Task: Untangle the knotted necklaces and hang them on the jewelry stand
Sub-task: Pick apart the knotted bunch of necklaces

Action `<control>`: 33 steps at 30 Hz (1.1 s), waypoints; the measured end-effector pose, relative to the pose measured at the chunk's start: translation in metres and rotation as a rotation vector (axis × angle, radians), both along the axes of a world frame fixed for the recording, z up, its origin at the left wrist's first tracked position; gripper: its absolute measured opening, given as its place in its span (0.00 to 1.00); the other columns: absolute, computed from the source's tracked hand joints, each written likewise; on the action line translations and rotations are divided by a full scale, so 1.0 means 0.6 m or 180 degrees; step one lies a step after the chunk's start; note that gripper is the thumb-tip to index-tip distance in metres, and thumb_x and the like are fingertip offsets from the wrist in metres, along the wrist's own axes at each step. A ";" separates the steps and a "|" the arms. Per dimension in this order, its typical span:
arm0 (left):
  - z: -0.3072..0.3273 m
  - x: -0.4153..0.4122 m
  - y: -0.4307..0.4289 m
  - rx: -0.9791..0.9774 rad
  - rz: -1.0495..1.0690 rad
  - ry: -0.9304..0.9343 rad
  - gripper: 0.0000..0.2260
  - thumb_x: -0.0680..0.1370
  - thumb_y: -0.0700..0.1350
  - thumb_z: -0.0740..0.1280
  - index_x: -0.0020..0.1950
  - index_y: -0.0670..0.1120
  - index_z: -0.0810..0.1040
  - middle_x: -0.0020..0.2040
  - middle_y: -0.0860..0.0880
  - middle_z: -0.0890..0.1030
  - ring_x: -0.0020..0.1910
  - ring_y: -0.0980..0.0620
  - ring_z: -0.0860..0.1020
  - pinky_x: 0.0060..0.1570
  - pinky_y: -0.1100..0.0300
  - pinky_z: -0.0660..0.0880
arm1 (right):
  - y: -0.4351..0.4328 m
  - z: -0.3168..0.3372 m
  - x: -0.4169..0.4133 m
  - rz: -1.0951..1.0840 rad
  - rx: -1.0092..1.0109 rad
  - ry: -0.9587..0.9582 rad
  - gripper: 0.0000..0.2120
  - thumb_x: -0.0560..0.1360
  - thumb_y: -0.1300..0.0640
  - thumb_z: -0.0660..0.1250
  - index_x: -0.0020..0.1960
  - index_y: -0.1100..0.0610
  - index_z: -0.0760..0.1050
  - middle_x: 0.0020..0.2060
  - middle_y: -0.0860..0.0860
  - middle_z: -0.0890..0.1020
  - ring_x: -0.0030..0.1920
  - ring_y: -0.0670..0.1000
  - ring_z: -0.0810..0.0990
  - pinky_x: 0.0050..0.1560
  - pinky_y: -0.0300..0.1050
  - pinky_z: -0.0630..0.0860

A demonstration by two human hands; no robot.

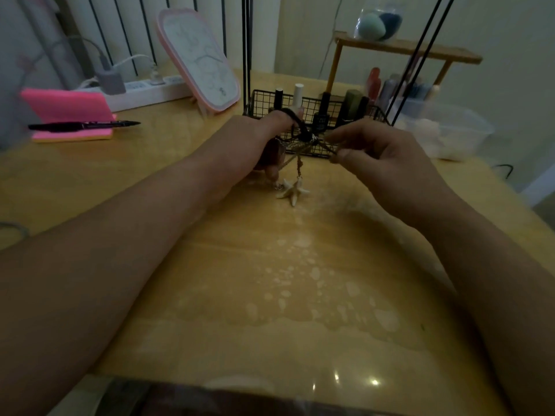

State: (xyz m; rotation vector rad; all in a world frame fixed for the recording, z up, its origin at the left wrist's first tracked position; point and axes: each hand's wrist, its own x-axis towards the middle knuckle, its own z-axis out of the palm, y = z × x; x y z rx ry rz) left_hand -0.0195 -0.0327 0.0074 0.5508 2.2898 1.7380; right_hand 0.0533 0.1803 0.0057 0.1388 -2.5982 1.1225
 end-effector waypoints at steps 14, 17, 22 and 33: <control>-0.006 0.003 0.010 0.0410 -0.0724 -0.0686 0.32 0.84 0.63 0.57 0.70 0.35 0.73 0.35 0.40 0.78 0.29 0.42 0.75 0.41 0.48 0.76 | -0.023 0.003 0.009 0.0375 -0.0638 -0.0332 0.09 0.80 0.50 0.70 0.56 0.53 0.84 0.27 0.38 0.76 0.28 0.37 0.72 0.28 0.28 0.67; -0.005 0.005 0.012 0.0452 -0.0802 -0.0732 0.32 0.84 0.63 0.58 0.72 0.36 0.71 0.39 0.37 0.79 0.29 0.41 0.75 0.45 0.43 0.77 | -0.024 0.002 0.007 0.0333 -0.0702 -0.0371 0.07 0.80 0.53 0.71 0.56 0.53 0.84 0.27 0.39 0.77 0.27 0.38 0.72 0.27 0.28 0.67; -0.002 0.011 0.012 0.0506 -0.0768 -0.0723 0.27 0.82 0.65 0.61 0.67 0.44 0.77 0.42 0.41 0.80 0.29 0.44 0.74 0.40 0.49 0.80 | -0.013 -0.001 0.001 0.0025 -0.1000 -0.0415 0.12 0.84 0.51 0.65 0.51 0.57 0.84 0.29 0.46 0.73 0.28 0.44 0.67 0.29 0.40 0.64; -0.007 0.010 0.017 0.0411 -0.0784 -0.0807 0.31 0.81 0.67 0.64 0.71 0.44 0.74 0.57 0.40 0.81 0.32 0.42 0.78 0.56 0.28 0.77 | -0.038 0.004 0.002 0.0143 -0.1998 -0.1015 0.14 0.87 0.51 0.58 0.54 0.58 0.79 0.43 0.54 0.88 0.30 0.48 0.71 0.28 0.40 0.62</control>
